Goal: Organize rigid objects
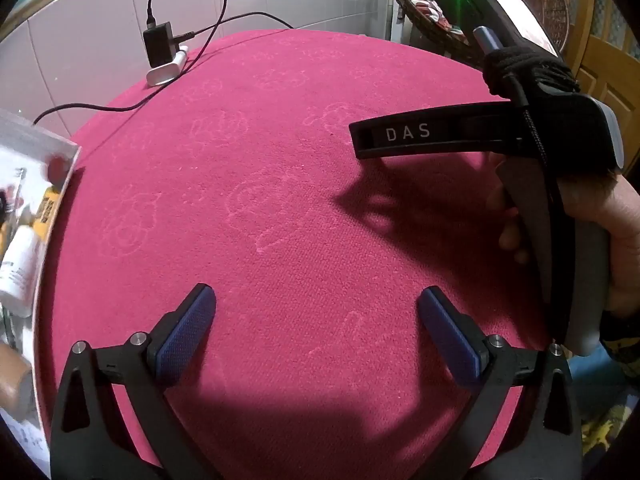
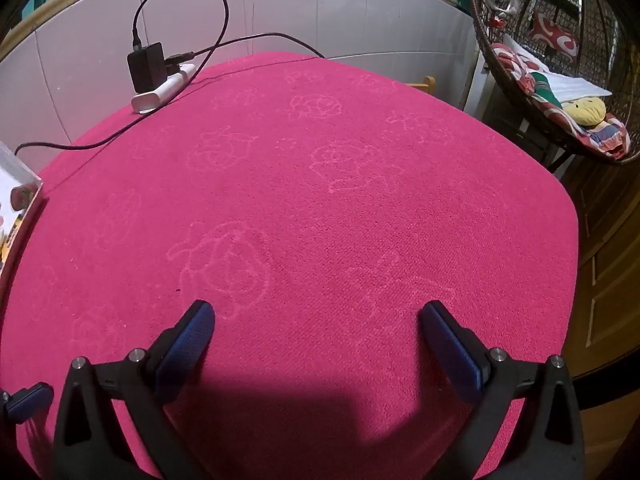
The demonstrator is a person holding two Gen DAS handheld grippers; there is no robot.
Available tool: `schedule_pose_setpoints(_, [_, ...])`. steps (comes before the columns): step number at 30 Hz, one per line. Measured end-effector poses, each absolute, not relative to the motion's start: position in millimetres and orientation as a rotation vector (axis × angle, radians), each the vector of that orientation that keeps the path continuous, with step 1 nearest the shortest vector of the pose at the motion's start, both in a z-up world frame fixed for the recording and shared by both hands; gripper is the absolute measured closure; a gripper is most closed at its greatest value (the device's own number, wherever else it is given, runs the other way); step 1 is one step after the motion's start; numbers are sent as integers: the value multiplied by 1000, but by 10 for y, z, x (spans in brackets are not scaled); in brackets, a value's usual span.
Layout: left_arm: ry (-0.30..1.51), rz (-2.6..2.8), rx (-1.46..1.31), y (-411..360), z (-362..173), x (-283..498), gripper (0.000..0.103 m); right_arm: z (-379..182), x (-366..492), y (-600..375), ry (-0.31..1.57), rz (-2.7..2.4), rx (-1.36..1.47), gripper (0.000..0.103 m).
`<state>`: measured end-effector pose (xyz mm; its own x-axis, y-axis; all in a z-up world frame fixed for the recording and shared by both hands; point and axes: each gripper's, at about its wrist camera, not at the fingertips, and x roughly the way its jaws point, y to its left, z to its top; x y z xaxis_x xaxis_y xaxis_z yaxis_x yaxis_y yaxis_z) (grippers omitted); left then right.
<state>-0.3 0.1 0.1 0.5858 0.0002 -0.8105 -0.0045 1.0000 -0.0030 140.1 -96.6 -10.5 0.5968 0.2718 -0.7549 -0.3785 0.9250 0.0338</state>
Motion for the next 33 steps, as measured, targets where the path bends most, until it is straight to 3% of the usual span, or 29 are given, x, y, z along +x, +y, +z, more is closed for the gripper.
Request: schedule_pose_setpoints(33, [945,3,-5,6,2,-2,0,-105,1419,-970,853,379,-134,0])
